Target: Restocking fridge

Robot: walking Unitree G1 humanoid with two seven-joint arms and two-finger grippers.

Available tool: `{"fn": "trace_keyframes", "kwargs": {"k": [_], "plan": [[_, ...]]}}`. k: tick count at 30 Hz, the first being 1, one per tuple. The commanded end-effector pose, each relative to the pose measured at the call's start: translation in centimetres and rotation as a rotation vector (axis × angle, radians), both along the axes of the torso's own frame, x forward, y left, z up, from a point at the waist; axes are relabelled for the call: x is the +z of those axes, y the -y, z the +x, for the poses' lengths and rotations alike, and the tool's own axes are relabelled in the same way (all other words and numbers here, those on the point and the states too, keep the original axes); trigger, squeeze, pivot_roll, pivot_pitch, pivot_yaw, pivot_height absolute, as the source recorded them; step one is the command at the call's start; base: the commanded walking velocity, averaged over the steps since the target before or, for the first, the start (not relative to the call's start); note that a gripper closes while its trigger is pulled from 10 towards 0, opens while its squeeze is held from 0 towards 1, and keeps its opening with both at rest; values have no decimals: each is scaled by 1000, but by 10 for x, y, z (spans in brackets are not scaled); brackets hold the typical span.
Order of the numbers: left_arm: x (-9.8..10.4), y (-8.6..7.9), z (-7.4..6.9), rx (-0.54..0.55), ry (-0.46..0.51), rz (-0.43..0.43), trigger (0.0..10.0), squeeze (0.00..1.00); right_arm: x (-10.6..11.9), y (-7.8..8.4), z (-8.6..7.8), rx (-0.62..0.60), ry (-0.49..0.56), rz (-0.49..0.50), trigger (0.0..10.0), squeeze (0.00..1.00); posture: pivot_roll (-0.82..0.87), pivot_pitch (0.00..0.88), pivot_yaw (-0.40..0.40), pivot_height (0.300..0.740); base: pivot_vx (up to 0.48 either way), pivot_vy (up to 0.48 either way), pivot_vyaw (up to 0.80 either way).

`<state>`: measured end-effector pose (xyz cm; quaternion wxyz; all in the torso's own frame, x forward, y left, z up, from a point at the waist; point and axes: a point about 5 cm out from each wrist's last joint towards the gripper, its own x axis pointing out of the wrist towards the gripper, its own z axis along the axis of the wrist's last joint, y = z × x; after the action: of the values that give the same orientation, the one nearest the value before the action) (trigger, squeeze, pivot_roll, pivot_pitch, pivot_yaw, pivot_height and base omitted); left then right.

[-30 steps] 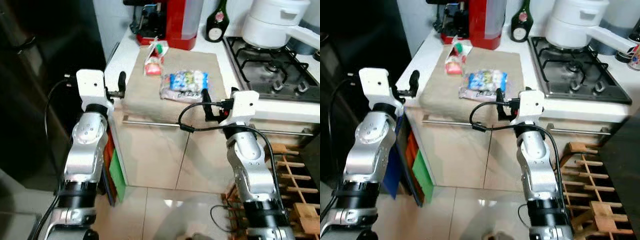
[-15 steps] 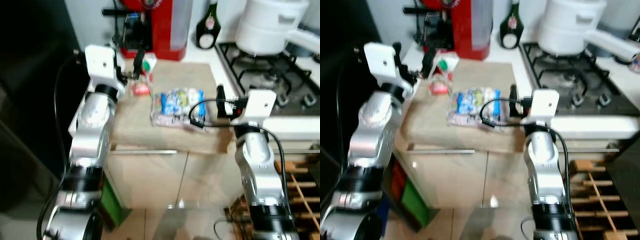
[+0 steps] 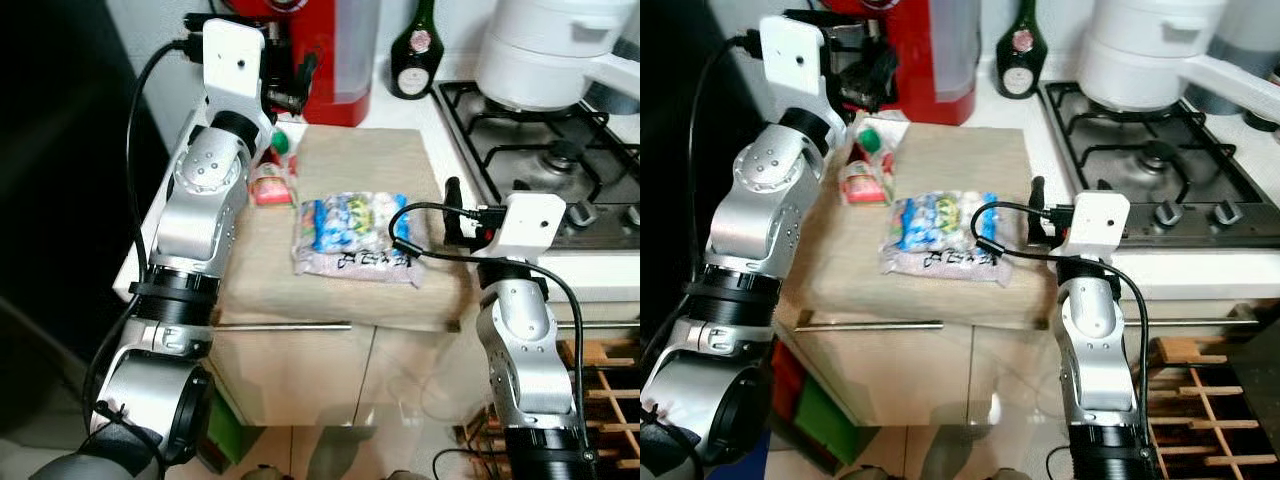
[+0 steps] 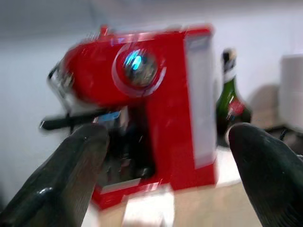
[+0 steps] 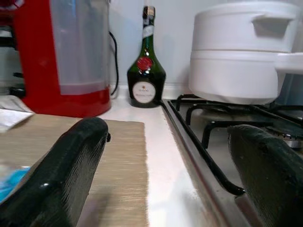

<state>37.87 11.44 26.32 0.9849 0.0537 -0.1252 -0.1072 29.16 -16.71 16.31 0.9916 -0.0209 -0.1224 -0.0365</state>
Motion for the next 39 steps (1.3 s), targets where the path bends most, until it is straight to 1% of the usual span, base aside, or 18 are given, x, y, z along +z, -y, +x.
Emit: {"fn": "trace_keyframes", "kwargs": {"k": [1, 2, 6, 7, 9, 11, 12, 17, 23, 25, 29, 30, 31, 32, 35, 39], "plan": [[-1, 1, 4, 9, -44, 0, 10000, 0, 4, 2, -2, -6, 7, 4, 10000, 0, -126, 33, 71, 740, 0, 0, 0], [-1, 1, 4, 9, -44, 0, 10000, 0, 4, 2, -2, -6, 7, 4, 10000, 0, -126, 33, 71, 740, 0, 0, 0], [-10, 2, 8, 12, -115, -24, 10000, 0, 2, 2, -4, -9, -6, 6, 10000, 0, -130, 35, 73, 740, 0, 0, 0], [-10, 2, 8, 12, -115, -24, 10000, 0, 2, 2, -4, -9, -6, 6, 10000, 0, -130, 35, 73, 740, 0, 0, 0], [-19, 0, 12, 46, -178, -22, 10000, 0, 2, 2, -4, -7, -12, 7, 10000, 0, -127, 39, 74, 740, 0, 0, 0], [-23, -3, 14, 76, -194, -15, 10000, 0, 1, 2, -4, -7, -16, 8, 10000, 0, -126, 42, 74, 740, 0, 0, 0], [-27, -7, 17, 109, -209, -14, 10000, 0, 0, 2, -4, -6, -20, 11, 10000, 0, -125, 46, 74, 740, 0, 0, 0], [-33, -12, 21, 154, -242, -23, 10000, 0, 0, 0, -6, -2, -27, 14, 10000, 0, -128, 60, 77, 740, 0, 0, 0], [-37, -8, 22, 140, -279, -80, 10000, 0, -2, 2, -8, -8, -37, 15, 10000, 0, -137, 68, 78, 740, 0, 0, 0], [-38, -6, 23, 132, -284, -85, 10000, 0, -2, 3, -8, -10, -38, 13, 10000, 0, -137, 68, 78, 740, 0, 0, 0], [-44, -3, 23, 128, -313, -64, 10000, 0, 0, 4, -8, -11, -37, 8, 10000, 0, -143, 68, 72, 740, 0, 0, 0], [-46, -2, 23, 122, -322, -68, 9725, 0, 0, 4, -8, -10, -37, 7, 10000, 0, -143, 67, 71, 740, 0, 0, 0], [-48, -1, 23, 117, -330, -70, 2275, 0, 0, 4, -7, -9, -37, 6, 10000, 0, -145, 66, 69, 740, 0, 0, 0], [-51, 0, 23, 109, -343, -79, 0, 0, 1, 5, -7, -8, -37, 3, 10000, 0, -146, 65, 69, 740, 0, 0, 0], [-52, 1, 23, 107, -348, -80, 0, 0, 1, 5, -7, -8, -37, 3, 10000, 0, -146, 64, 68, 740, 0, 0, 0], [-52, 0, 23, 104, -329, -78, 0, 0, 2, 5, -6, -8, -37, 1, 10000, 0, -148, 60, 66, 740, 0, 0, 0]]}}
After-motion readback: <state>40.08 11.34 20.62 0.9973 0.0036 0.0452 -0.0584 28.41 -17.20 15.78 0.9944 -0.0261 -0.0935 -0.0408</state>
